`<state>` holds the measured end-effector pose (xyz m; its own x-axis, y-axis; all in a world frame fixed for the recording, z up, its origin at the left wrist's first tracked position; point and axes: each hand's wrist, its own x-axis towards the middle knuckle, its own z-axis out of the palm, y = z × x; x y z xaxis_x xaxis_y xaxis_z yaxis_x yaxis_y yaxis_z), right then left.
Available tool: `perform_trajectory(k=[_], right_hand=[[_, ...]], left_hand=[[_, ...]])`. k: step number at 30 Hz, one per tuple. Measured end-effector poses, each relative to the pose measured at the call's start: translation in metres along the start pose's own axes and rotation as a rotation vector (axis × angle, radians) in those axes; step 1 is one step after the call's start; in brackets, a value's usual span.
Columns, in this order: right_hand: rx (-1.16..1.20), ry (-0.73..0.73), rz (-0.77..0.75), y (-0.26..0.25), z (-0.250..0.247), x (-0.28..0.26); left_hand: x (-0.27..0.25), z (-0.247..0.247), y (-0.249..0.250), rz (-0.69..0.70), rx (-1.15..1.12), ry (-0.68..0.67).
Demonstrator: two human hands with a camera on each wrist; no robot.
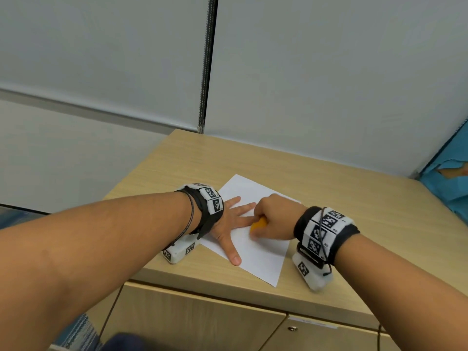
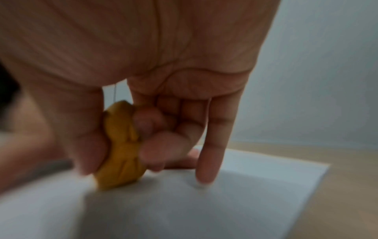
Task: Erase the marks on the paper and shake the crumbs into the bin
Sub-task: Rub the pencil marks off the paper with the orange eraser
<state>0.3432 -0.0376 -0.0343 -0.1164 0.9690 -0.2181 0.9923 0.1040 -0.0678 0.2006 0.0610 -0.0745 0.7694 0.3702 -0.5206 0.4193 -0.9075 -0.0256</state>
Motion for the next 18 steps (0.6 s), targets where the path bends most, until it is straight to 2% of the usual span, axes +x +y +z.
perform_trajectory(k=[2,3,7,10,11,15,18], right_hand=[[0.069,-0.119,-0.076,-0.009,0.001,-0.005],[0.077,-0.130,-0.073,-0.008,0.000,-0.004],[-0.012,0.032,0.038,0.001,-0.003,0.004],[0.066,-0.075,-0.083,-0.012,0.005,-0.001],[0.076,-0.090,-0.081,-0.012,0.004,-0.001],[0.020,0.059,0.030,0.001,-0.002,0.009],[0.075,-0.045,-0.074,-0.010,0.007,0.004]], left_hand=[[-0.001,0.001,-0.001,-0.004,-0.018,-0.003],[-0.002,0.001,-0.001,-0.005,-0.024,-0.001],[-0.001,0.000,0.001,0.010,-0.002,-0.003],[0.003,0.004,-0.004,0.008,-0.022,-0.002],[0.003,0.004,-0.005,0.011,-0.026,0.006],[0.006,0.005,-0.006,0.025,-0.012,0.027],[0.012,0.010,-0.009,0.028,-0.029,0.033]])
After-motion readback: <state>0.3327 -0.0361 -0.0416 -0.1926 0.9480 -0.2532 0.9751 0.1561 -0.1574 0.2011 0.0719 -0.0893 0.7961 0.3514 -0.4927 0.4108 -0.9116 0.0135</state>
